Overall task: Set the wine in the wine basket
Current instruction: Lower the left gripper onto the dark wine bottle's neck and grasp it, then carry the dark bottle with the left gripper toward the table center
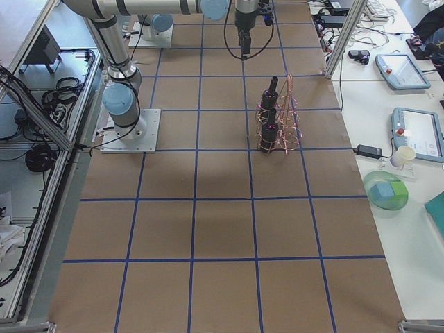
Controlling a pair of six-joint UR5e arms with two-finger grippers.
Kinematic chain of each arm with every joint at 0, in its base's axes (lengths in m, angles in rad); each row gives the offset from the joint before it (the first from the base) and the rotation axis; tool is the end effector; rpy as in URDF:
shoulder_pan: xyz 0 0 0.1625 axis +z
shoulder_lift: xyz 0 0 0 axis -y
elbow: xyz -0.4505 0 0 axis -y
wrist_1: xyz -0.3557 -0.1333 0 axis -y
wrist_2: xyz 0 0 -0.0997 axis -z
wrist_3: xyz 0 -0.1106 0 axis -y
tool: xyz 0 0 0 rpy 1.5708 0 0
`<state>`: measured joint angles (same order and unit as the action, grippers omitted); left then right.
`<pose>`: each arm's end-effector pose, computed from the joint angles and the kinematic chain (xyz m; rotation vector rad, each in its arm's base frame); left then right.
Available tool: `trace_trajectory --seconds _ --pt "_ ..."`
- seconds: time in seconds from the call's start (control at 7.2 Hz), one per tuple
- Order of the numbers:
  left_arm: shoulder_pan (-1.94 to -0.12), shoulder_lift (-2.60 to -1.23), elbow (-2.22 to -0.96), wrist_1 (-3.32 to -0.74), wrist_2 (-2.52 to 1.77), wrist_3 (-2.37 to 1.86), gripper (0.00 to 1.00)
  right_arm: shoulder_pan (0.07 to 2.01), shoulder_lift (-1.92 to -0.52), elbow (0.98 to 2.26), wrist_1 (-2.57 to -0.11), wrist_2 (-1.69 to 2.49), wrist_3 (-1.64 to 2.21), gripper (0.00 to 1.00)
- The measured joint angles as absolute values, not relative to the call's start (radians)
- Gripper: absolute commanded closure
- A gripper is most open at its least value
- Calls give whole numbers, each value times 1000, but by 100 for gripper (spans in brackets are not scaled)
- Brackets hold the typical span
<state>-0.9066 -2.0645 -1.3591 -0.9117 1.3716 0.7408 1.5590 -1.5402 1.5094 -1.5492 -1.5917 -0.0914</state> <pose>0.3018 -0.6372 0.3961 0.1711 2.9795 -0.6272 0.1254 -0.4715 0.5141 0.1240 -3.1178 0.0127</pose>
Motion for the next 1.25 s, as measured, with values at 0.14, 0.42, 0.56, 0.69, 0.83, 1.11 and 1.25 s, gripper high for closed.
trace_trajectory --seconds 0.14,0.42,0.56,0.69,0.83,1.11,1.25 --pt "-907 -2065 -1359 -910 1371 741 55 1559 -1540 1509 -1549 -1593 -92 0" --pt "-907 -2065 -1359 -910 1361 740 58 1560 -1540 1509 -1549 -1593 -92 0" --pt "-907 -2065 -1356 -910 1352 740 58 1559 -1540 1509 -1549 -1595 -92 0" --pt "-907 -2065 -1353 -911 1348 741 62 1559 -1540 1509 -1548 -1596 -93 0" --pt "-907 -2065 -1351 -911 1345 741 72 1559 -1540 1509 -1548 -1596 -93 0" --pt "-906 -2065 -1350 -912 1344 740 82 1559 -1540 1509 -1548 -1596 -93 0" --pt "-907 -2062 -1350 -915 1343 739 84 1559 -1538 1509 -1549 -1595 -93 0"
